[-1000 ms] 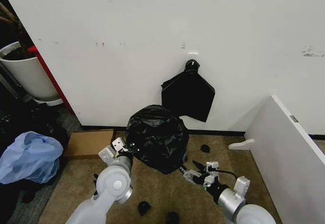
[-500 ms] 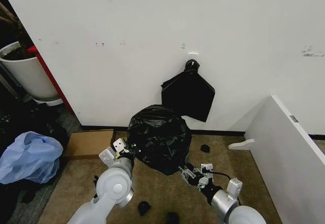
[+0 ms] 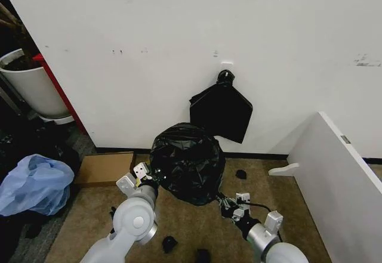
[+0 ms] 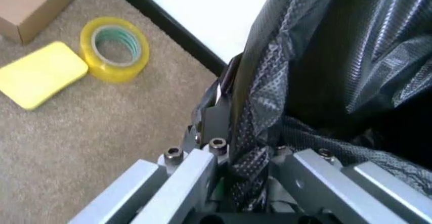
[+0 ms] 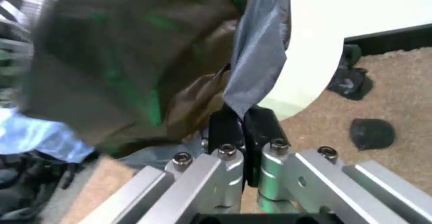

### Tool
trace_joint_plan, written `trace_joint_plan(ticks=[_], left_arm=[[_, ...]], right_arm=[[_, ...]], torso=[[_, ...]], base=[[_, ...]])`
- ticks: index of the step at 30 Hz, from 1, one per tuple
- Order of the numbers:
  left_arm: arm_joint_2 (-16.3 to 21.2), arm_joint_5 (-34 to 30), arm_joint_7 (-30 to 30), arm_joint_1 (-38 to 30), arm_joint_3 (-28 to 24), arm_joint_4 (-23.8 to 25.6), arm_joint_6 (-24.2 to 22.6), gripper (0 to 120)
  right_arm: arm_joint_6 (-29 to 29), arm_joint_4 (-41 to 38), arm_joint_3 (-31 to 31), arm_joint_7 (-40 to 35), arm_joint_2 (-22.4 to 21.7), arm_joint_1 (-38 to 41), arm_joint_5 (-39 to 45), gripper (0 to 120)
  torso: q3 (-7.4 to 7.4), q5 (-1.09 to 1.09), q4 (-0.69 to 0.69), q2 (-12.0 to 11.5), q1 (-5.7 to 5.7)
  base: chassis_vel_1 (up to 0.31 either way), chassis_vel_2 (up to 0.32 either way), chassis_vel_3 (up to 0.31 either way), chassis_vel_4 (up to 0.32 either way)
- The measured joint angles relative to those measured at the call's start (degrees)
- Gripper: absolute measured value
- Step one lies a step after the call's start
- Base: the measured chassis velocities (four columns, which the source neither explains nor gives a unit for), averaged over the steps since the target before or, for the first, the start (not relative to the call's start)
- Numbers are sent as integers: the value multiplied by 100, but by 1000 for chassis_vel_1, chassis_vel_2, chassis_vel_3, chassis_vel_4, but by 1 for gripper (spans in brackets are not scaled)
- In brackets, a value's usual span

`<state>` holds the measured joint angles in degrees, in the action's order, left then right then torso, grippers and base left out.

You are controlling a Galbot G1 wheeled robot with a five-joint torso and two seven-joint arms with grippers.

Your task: Place the garbage bag over the trash bin.

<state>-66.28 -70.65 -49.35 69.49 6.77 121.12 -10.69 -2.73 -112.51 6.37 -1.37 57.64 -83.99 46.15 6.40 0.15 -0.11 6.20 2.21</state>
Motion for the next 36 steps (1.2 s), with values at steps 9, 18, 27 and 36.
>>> trace_joint_plan(ticks=[9, 18, 27, 36], left_arm=[[34, -328, -152, 119, -28, 243, -417, 0], [-5, -265, -143, 88, -51, 115, -405, 0], [-99, -59, -124, -31, 19, -276, -166, 0], [-34, 676, 21, 54, -55, -371, -63, 0]], right_arm=[[-22, 338, -131, -524, 149, 258, -563, 0], [-61, 154, -88, -640, 94, 68, -761, 6], [306, -103, 147, -536, -36, -485, -1095, 41], [-59, -410, 641, -936, 69, -588, -612, 73]], torso=[[0, 0, 1, 0, 0], [0, 0, 1, 0, 0], [0, 0, 0, 0, 0], [0, 1, 1, 0, 0]], base=[[0, 0, 0, 0], [0, 0, 0, 0], [0, 0, 0, 0], [0, 0, 0, 0]])
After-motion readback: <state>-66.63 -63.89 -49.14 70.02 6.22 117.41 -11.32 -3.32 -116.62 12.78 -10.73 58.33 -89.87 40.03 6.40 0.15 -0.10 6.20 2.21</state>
